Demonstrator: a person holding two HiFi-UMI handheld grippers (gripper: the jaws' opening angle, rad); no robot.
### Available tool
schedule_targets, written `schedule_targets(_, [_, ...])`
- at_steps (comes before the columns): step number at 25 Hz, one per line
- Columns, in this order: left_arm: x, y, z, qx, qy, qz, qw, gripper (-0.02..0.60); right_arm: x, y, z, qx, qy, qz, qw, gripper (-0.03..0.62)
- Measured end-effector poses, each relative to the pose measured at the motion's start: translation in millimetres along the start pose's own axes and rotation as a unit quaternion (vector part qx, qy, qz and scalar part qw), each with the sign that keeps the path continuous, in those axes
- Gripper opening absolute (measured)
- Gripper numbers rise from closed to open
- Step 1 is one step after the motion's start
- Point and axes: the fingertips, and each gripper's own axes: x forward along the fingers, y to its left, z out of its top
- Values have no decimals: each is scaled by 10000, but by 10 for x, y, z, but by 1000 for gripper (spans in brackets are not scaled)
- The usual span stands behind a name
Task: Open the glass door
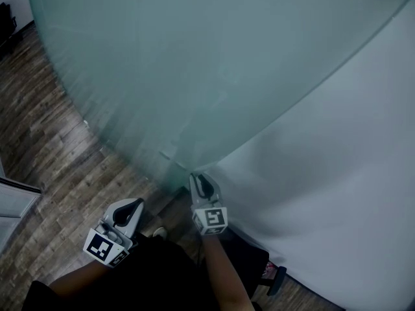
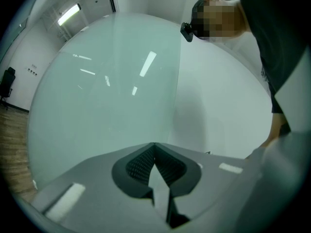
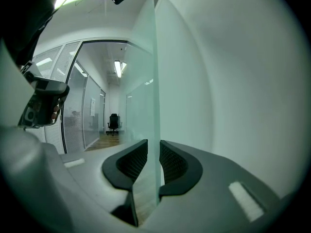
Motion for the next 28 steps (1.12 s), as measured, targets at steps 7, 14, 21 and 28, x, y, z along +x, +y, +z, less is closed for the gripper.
schedule_targets(7, [-3,-67,-25,-29,-40,15,10000,0,25,21,-62,337,31,60,9994,94])
schedule_targets(14, [-5,-93,-3,-58,-106,33,9999,0,15,59,13,294,115,63,9995,100])
schedule_targets(21, [39,-156,-26,-50,-97,-65,9999,0,-247,95,294,273,-261,-92,9992,97])
schedule_targets(28, [137,-263,4,-84,-107,-303,9994,0,-509,155,531,142,-521,-273,9982,84])
